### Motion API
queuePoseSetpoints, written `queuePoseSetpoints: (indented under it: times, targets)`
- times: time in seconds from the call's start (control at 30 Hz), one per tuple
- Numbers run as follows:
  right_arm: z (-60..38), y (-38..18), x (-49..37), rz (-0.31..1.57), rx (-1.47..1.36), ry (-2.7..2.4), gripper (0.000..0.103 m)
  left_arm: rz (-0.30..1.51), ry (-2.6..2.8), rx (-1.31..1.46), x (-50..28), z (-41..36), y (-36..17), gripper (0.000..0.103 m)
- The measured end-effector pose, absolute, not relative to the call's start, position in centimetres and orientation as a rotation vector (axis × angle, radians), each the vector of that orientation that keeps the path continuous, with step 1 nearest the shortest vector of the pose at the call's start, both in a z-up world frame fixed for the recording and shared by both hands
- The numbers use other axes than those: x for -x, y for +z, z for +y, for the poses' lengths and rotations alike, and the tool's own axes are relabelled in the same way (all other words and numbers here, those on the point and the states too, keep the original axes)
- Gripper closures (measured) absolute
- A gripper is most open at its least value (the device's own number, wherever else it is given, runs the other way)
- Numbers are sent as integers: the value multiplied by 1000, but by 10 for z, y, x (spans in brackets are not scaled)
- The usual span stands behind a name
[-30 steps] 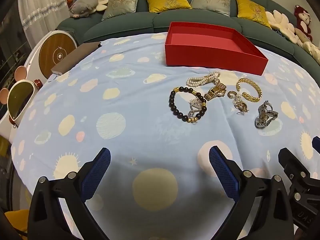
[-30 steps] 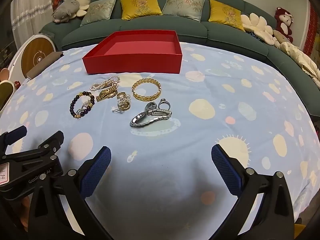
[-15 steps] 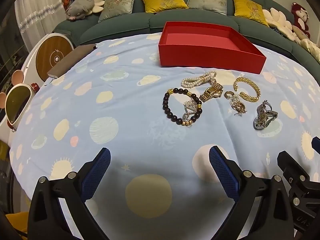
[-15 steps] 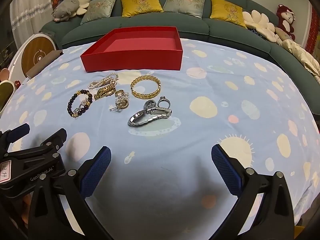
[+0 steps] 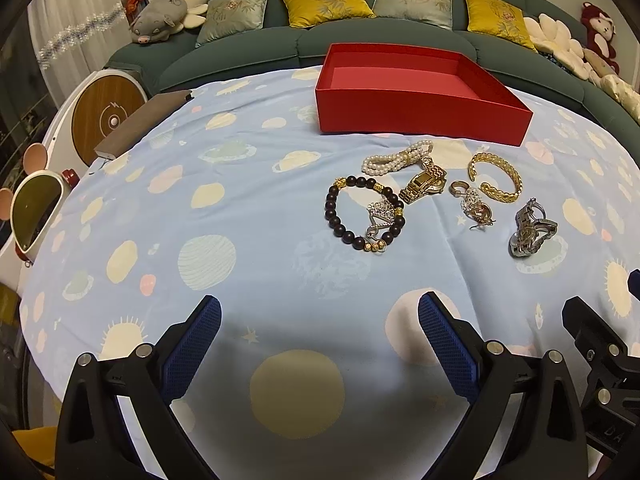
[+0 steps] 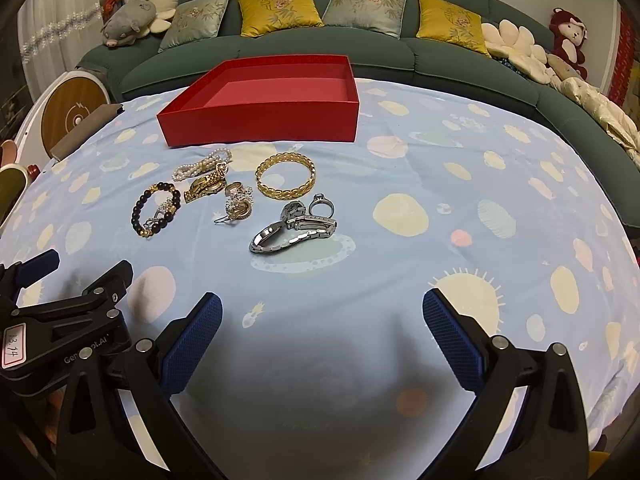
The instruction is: Organize jewelry
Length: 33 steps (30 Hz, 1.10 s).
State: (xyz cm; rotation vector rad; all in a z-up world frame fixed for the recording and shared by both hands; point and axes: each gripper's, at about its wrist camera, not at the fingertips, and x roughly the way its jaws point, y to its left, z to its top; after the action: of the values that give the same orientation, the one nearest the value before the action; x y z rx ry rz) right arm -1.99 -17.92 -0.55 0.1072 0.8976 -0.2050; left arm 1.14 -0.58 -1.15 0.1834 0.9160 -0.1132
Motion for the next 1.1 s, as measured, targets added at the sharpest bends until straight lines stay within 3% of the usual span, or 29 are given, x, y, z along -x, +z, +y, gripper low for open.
queuePoseSetpoints:
  times: [1.1]
  targets:
    - [-172,-9,18,890,-103,-181,5,920,-97,-141,-17,6,-14,7]
